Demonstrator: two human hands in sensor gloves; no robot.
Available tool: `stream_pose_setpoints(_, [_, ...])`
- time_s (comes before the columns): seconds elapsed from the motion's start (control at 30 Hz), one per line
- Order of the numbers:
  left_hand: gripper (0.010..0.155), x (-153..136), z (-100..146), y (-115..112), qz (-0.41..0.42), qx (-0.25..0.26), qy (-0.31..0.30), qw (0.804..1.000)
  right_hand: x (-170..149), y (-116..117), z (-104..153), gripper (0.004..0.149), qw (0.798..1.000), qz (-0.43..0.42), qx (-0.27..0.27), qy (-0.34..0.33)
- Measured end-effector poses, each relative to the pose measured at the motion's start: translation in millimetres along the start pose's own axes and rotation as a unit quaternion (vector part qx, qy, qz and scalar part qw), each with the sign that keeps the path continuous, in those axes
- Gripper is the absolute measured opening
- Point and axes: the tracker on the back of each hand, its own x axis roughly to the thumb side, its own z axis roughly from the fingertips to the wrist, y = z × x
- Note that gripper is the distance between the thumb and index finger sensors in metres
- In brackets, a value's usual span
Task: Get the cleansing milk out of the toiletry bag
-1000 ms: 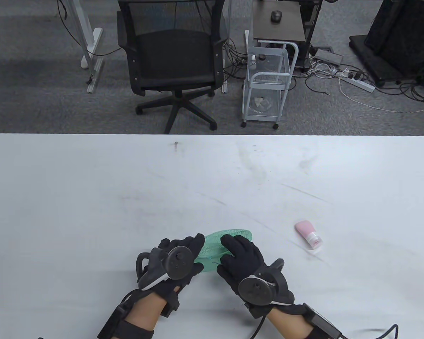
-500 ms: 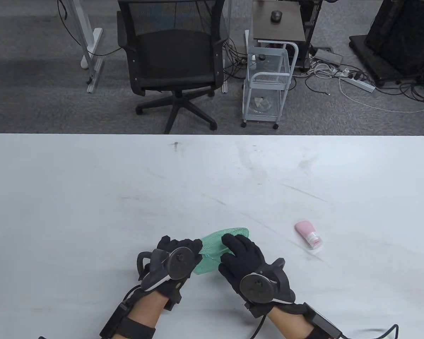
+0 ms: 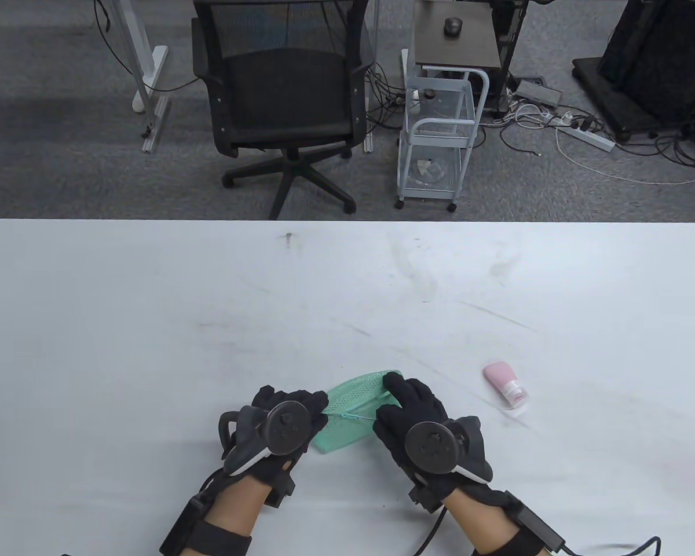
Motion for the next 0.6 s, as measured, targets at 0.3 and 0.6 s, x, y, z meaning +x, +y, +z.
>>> stream_pose_setpoints(0.3, [0.044,-4.3,0.4,2.7,0.006,-0.004,0.006,1.000,-8.8,-0.3,-1.6,0.036,1.000,-0.023,0.002,0.017])
stream_pose_setpoints(0.6, [0.044,-13.2,-0.1,6.1,0.013,-0.010,0.027,1.000,-22.4,-0.2,-4.1,0.036,0.998,-0.056,0.013,0.039])
